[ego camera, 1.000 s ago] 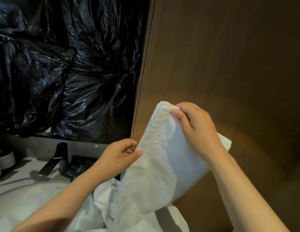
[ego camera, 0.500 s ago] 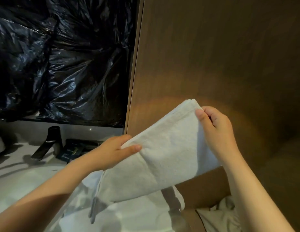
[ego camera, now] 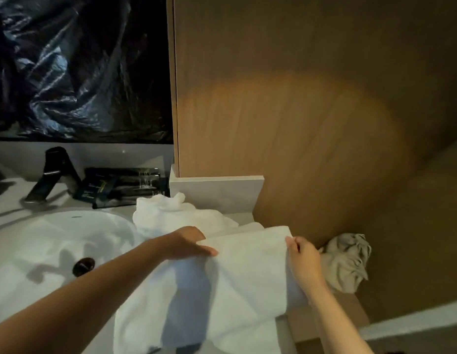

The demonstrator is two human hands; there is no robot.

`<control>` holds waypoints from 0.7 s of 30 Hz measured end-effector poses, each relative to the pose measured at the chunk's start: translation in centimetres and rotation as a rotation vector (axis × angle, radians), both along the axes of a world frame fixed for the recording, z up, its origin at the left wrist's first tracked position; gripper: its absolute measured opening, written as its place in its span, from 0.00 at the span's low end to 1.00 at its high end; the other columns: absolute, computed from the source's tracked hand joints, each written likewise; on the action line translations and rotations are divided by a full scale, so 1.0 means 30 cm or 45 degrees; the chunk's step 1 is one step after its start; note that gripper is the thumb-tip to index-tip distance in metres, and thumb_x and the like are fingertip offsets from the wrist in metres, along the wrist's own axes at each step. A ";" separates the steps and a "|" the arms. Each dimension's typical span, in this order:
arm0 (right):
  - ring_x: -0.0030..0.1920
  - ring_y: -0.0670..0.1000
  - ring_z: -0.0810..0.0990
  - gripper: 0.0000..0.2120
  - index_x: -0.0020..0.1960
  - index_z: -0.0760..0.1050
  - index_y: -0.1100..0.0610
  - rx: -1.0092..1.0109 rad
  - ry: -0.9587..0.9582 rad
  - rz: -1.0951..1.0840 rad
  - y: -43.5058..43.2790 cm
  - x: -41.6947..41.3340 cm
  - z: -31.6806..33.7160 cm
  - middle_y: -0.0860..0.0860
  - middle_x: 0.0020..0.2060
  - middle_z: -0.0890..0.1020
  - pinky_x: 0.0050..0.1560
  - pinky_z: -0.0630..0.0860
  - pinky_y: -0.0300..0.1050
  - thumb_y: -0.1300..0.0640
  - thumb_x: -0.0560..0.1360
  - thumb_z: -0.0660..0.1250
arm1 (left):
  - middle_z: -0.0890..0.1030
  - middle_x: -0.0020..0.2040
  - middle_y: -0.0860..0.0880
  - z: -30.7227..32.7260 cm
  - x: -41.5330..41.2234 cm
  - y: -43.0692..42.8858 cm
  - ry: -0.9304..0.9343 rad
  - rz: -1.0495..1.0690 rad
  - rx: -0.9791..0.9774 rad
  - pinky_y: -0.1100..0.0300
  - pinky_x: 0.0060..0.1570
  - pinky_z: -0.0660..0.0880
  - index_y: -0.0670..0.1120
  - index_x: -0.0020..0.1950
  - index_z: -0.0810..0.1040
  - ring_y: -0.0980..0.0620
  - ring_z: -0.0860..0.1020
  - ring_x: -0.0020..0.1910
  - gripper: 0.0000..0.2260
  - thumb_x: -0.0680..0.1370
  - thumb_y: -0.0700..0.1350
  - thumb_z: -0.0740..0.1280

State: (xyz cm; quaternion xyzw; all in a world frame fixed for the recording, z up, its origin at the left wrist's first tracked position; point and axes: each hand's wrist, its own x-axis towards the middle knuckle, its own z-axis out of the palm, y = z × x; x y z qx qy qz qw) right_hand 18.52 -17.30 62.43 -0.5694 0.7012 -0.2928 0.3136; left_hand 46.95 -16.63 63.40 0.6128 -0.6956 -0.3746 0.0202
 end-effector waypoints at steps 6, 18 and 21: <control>0.44 0.48 0.79 0.13 0.49 0.72 0.50 0.136 -0.107 0.056 0.019 -0.039 -0.111 0.46 0.42 0.80 0.40 0.72 0.44 0.42 0.81 0.57 | 0.80 0.48 0.44 -0.098 -0.008 -0.037 -0.176 0.025 -0.229 0.54 0.49 0.71 0.43 0.52 0.78 0.46 0.77 0.48 0.23 0.79 0.62 0.57; 0.57 0.57 0.77 0.22 0.69 0.69 0.60 0.109 0.233 0.054 -0.003 -0.021 -0.120 0.56 0.58 0.79 0.52 0.74 0.47 0.47 0.82 0.58 | 0.77 0.42 0.48 -0.123 -0.013 0.023 -0.124 0.250 -0.684 0.56 0.40 0.68 0.46 0.45 0.73 0.47 0.74 0.42 0.15 0.76 0.58 0.67; 0.63 0.55 0.74 0.21 0.70 0.69 0.60 -0.076 0.172 0.151 0.023 0.035 -0.083 0.55 0.63 0.74 0.60 0.69 0.43 0.50 0.81 0.59 | 0.80 0.48 0.46 -0.141 0.071 0.137 -0.140 0.411 -0.950 0.56 0.47 0.72 0.43 0.52 0.79 0.45 0.77 0.47 0.13 0.73 0.48 0.74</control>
